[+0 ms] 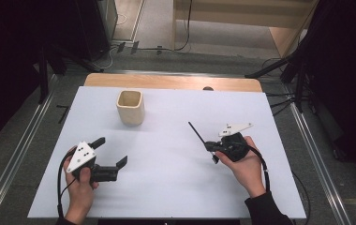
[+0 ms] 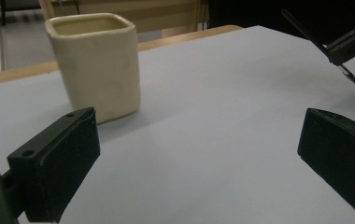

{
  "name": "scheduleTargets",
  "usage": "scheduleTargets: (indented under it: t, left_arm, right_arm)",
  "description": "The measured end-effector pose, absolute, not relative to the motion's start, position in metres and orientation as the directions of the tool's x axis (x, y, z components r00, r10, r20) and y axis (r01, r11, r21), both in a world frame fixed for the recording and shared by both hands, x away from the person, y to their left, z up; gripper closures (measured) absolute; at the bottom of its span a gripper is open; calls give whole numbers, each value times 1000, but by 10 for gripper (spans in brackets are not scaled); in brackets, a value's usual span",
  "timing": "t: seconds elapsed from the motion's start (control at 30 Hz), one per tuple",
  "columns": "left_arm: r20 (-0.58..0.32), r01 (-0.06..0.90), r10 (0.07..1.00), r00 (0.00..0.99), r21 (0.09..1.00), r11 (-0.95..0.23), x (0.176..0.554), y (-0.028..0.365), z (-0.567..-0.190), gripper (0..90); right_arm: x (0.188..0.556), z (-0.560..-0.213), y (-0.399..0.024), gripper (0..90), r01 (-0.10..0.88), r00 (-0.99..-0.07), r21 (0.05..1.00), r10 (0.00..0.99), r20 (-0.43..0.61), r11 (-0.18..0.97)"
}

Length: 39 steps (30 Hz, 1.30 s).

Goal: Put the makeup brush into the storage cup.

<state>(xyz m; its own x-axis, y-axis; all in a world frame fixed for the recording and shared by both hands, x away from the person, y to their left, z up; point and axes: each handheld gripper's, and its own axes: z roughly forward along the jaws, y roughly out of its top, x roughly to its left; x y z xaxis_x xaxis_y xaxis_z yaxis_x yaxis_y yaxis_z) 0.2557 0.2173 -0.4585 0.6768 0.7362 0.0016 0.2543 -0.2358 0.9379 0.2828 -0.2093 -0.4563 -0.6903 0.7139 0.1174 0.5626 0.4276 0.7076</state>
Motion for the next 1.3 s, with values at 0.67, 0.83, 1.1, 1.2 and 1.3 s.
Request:
scheduleTargets:
  t: [0.67, 0.83, 1.1, 1.2, 1.3]
  left_arm:
    - [-66, 258, 628, 775, 941, -219, 297, 152, -444, 0]
    - [-62, 257, 589, 806, 933, -253, 292, 148, -442, 44]
    - [-92, 263, 477, 874, 916, -304, 285, 141, -438, 98]
    - [-96, 268, 449, 889, 902, -339, 285, 137, -437, 137]
    - [-96, 272, 432, 897, 889, -367, 285, 135, -436, 150]
  right_arm:
    - [269, -447, -183, 870, 468, -664, 848, 733, 151, 249]
    - [265, -452, -180, 870, 462, -678, 843, 723, 136, 275]
    - [257, -452, -170, 870, 400, -740, 830, 671, 42, 389]
    - [256, -453, -167, 870, 375, -765, 821, 644, 12, 430]
    - [254, -453, -163, 870, 342, -795, 812, 606, -19, 474]
